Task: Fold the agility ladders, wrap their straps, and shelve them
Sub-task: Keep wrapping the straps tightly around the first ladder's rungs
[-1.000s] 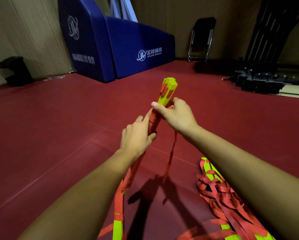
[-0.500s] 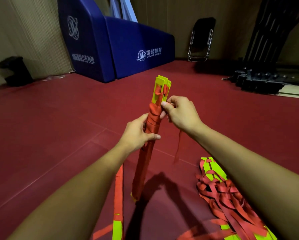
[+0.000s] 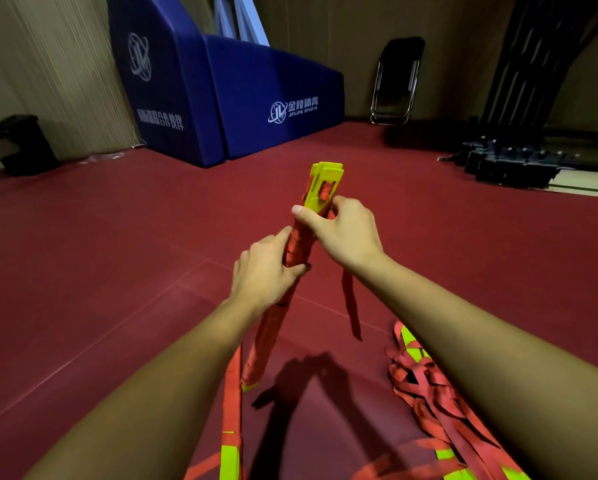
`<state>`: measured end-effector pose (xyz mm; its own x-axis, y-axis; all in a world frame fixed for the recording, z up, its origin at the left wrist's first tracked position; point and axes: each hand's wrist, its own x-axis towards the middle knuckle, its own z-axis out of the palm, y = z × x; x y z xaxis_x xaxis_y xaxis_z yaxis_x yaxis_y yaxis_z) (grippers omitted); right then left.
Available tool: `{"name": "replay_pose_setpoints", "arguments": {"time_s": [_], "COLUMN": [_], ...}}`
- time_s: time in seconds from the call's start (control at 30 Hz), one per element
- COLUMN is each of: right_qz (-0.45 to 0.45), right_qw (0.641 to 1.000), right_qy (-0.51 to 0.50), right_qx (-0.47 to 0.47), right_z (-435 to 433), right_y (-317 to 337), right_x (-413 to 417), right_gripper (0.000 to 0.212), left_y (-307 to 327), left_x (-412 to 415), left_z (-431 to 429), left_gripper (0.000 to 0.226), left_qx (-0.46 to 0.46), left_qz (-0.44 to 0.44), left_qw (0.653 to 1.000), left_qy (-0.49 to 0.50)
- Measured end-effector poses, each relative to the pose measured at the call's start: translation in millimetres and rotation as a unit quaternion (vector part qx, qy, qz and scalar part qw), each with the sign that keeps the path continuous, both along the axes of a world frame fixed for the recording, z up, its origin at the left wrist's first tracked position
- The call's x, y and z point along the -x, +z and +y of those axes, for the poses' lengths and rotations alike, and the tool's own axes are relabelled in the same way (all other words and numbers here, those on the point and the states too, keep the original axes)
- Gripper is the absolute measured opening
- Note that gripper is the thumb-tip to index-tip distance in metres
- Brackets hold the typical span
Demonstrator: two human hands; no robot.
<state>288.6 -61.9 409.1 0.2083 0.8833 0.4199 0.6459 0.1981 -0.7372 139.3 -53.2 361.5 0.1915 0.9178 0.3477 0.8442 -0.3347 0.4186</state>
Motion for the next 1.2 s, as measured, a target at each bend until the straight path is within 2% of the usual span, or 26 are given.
{"name": "replay_pose_setpoints", "arguments": {"time_s": [0.07, 0.17, 0.27, 0.37, 0.43, 0.5, 0.6, 0.83, 0.97, 1.07, 1.13, 1.2], "right_qz": [-0.011, -0.022, -0.025, -0.044, -0.049, -0.032, -0.005, -0.006, 0.028, 0.019, 0.013, 0.006], "right_qw": [1.000, 0.999, 0.998, 0.997, 0.996, 0.997, 0.999, 0.998, 0.998, 0.999, 0.999, 0.999], "right_qy": [0.021, 0.042, 0.053, 0.063, 0.072, 0.070, 0.044, 0.056, 0.046, 0.011, 0.012, 0.033], "right_qx": [0.002, 0.000, -0.004, -0.002, 0.003, 0.009, 0.011, 0.020, 0.038, 0.045, 0.029, 0.015], "right_z": [-0.5, 0.1, 2.8, 5.5, 6.1, 5.1, 7.2, 14.5, 3.3, 0.3, 0.6, 0.6], "right_y": [2.0, 1.4, -1.1, -4.5, -6.8, -7.1, -7.5, -9.3, -3.5, -2.2, -0.9, 0.2], "right_x": [-1.8, -6.0, -11.9, -16.0, -15.8, -14.3, -14.0, -16.7, -10.9, -5.3, -6.3, -9.0], "right_gripper": [0.044, 0.044, 0.043, 0.045, 0.047, 0.051, 0.056, 0.051, 0.059, 0.061, 0.061, 0.061], "left_y": [3.8, 9.7, 8.0, -2.1, -7.0, -10.5, -12.1, -14.4, -10.0, -3.8, -2.2, -2.8], "left_x": [2.2, 6.1, 8.1, 11.4, 13.7, 13.2, 10.5, 8.9, 4.0, -1.2, -1.4, 1.7], "left_z": [2.8, 7.5, 7.5, 12.9, 16.8, 19.1, 19.6, 19.8, 10.7, 2.0, 2.7, 7.5], "left_gripper": [0.042, 0.047, 0.045, 0.058, 0.064, 0.068, 0.059, 0.058, 0.050, 0.041, 0.039, 0.047], "left_qx": [0.108, 0.243, 0.253, 0.214, 0.199, 0.169, 0.102, 0.074, 0.050, 0.026, 0.066, 0.176], "left_qz": [-0.095, -0.232, -0.268, -0.291, -0.285, -0.245, -0.190, -0.160, -0.074, -0.017, -0.058, -0.141], "left_qw": [0.987, 0.928, 0.910, 0.911, 0.920, 0.944, 0.972, 0.980, 0.995, 0.999, 0.994, 0.965], "left_qy": [-0.071, -0.158, -0.191, -0.197, -0.181, -0.142, -0.094, -0.097, -0.052, -0.032, -0.070, -0.133]}}
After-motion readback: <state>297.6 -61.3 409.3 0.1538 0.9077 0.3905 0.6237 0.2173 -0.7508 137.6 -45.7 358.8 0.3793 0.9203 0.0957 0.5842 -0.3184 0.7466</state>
